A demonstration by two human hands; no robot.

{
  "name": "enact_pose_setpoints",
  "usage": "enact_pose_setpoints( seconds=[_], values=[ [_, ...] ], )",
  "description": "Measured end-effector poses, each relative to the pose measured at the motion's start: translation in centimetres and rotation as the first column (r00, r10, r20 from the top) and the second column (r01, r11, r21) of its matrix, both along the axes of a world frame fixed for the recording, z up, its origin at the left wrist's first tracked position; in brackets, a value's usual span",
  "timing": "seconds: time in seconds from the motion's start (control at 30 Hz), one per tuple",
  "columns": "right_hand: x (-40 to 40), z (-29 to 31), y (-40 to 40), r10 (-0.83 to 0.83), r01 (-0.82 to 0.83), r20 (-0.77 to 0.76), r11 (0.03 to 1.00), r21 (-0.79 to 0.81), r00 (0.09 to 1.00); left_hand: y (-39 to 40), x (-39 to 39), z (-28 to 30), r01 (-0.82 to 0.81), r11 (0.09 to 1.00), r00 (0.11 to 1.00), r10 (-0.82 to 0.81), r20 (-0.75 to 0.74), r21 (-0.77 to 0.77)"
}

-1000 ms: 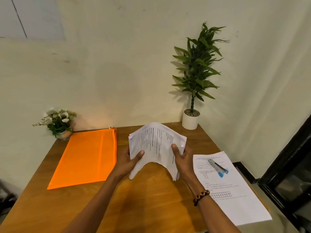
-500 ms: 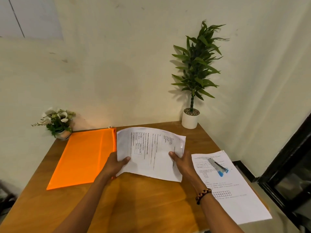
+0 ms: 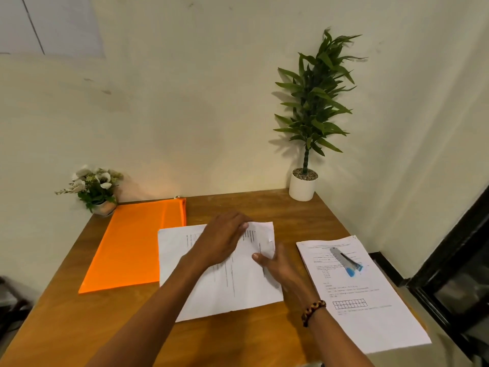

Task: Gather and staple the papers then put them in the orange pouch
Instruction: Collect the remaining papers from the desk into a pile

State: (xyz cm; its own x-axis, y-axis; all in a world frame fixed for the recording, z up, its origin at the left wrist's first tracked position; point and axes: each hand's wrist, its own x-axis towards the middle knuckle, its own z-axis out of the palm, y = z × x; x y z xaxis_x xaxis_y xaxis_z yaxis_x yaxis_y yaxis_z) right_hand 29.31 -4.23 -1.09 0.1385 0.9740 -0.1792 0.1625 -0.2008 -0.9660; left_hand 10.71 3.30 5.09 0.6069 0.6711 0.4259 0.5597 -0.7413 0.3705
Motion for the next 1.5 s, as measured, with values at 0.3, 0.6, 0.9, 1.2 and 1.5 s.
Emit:
enact_pose_setpoints(
  seconds=[0.3,0.6,0.9,1.2,1.5],
  values=[
    [-0.2,0.0,-0.7,0.079,-0.077,-0.062,0.996,0.034,0.995,0.0,1.5,-0.8,-0.017,0.992,0.999,0.021,0.03,-0.127],
    [0.2,0.8,0.3,-0.181,0.231,-0.23,0.949,0.213,0.956,0.4,1.7,-2.5,-0.038,0.974,0.999,0.036,-0.011,-0.223],
    [0.6,0.2,-0.5,-0.279,0.298,-0.112,0.922,0.248,0.954,-0.2,3.5,-4.0,-0.029,0.956,0.996,0.002,-0.092,-0.293],
    [2.8,-1.3,-1.7,-0.463,0.462,-0.039,0.867,0.187,0.885,-1.7,7.0,-5.9,0.002,0.947,0.997,-0.027,-0.075,-0.32],
    [6.5,-0.7,-2.8,-0.449,0.404,0.212,0.886,0.227,0.868,-1.3,10.2,-6.6,0.016,0.941,0.997,-0.041,-0.067,-0.338]
  ],
)
